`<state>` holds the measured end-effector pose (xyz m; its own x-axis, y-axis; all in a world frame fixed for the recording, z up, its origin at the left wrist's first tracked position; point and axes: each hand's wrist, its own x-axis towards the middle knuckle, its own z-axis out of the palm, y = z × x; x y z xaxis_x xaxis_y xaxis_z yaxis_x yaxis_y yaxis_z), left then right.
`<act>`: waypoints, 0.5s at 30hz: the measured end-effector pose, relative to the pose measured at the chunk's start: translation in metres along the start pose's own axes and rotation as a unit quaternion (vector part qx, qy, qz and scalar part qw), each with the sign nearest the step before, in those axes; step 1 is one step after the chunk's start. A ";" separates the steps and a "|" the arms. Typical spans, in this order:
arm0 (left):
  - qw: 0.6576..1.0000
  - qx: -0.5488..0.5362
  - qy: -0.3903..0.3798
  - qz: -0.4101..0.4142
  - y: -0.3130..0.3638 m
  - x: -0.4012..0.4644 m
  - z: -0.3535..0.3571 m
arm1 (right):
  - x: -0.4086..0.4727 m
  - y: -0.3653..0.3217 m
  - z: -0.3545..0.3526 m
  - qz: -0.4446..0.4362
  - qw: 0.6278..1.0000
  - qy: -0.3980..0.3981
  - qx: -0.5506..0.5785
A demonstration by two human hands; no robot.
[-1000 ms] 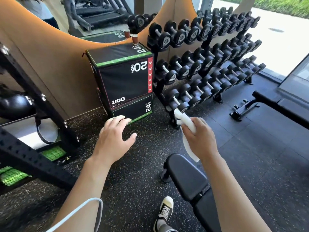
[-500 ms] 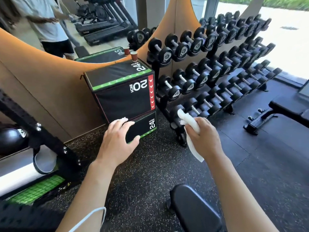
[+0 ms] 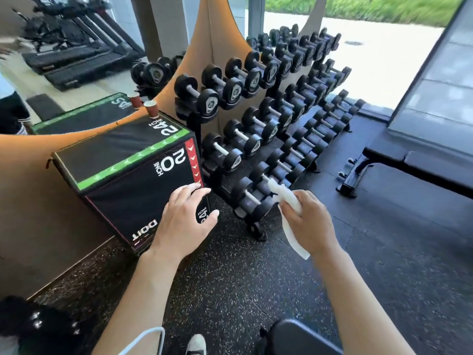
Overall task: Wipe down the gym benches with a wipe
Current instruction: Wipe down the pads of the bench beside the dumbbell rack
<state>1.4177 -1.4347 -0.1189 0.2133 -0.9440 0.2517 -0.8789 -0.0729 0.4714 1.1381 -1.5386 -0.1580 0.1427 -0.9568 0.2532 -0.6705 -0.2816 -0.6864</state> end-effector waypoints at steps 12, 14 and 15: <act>0.989 -0.054 -0.065 0.118 -0.090 0.159 -0.026 | 0.070 -0.069 0.059 0.064 0.992 0.105 -0.011; 0.986 -0.069 -0.070 0.134 -0.090 0.172 -0.022 | 0.072 -0.071 0.059 0.074 0.991 0.106 -0.025; 0.984 -0.077 -0.072 0.141 -0.089 0.177 -0.019 | 0.074 -0.071 0.057 0.079 0.991 0.106 -0.034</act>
<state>1.5415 -1.5894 -0.1004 -0.1023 -0.9564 0.2734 -0.8173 0.2375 0.5249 1.2380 -1.5938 -0.1292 -0.1195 -0.9500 0.2884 -0.7206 -0.1168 -0.6834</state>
